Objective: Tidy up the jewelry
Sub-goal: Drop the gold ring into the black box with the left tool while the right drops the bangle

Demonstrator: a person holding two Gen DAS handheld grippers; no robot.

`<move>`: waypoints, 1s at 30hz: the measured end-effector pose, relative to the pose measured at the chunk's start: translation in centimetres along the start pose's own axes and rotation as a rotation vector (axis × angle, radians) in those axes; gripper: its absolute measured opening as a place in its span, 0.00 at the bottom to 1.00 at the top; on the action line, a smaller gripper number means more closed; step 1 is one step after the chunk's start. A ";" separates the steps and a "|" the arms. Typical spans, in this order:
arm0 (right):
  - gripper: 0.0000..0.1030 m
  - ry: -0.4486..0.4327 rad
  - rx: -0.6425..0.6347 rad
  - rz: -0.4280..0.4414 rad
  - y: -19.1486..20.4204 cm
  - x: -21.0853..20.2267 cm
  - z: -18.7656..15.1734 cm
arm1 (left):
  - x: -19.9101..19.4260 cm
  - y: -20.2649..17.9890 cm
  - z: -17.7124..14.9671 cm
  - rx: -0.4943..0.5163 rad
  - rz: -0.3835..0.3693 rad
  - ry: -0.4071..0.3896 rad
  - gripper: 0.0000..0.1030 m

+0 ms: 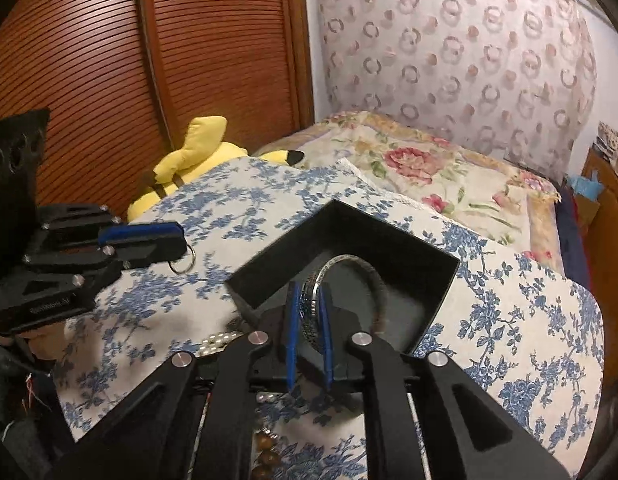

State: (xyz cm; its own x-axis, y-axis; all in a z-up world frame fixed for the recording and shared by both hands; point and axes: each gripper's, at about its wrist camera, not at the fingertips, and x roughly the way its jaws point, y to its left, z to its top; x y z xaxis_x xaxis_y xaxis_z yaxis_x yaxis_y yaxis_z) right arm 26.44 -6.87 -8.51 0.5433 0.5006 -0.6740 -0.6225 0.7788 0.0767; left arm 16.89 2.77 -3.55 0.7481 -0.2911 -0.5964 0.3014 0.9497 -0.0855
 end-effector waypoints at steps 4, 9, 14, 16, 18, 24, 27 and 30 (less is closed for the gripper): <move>0.15 0.005 0.050 0.003 -1.3 0.4 -0.1 | 1.1 -0.2 1.2 0.010 0.004 0.005 0.09; 0.15 -0.025 0.072 0.000 -2.1 -1.1 -0.6 | 2.3 -1.0 2.5 0.031 0.001 0.008 0.09; 0.15 -0.051 0.082 -0.021 -2.7 -3.5 -1.7 | 4.1 -2.2 3.7 0.056 -0.007 0.024 0.09; 0.15 -0.057 0.084 -0.026 -2.9 -4.4 -2.3 | 5.1 -2.7 4.1 0.067 -0.007 0.033 0.09; 0.15 -0.065 0.081 -0.036 -2.9 -5.5 -3.2 | 5.9 -3.1 4.3 0.078 -0.003 0.045 0.09; 0.15 -0.080 0.096 -0.046 -3.0 -7.6 -5.5 | 7.6 -4.2 4.2 0.107 0.004 0.079 0.09; 0.15 -0.083 0.110 -0.048 -3.0 -8.2 -6.3 | 8.0 -4.4 3.9 0.115 0.010 0.089 0.12; 0.15 -0.083 0.116 -0.053 -2.6 -8.5 -7.2 | 7.8 -4.3 3.8 0.109 0.024 0.083 0.41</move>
State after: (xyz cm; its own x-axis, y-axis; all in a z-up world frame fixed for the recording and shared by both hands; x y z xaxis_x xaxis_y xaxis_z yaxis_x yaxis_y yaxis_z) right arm 19.35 -15.93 -8.27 0.6214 0.4836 -0.6164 -0.5252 0.8409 0.1303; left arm 23.68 -4.04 -4.81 0.7054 -0.2537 -0.6619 0.3501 0.9366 0.0141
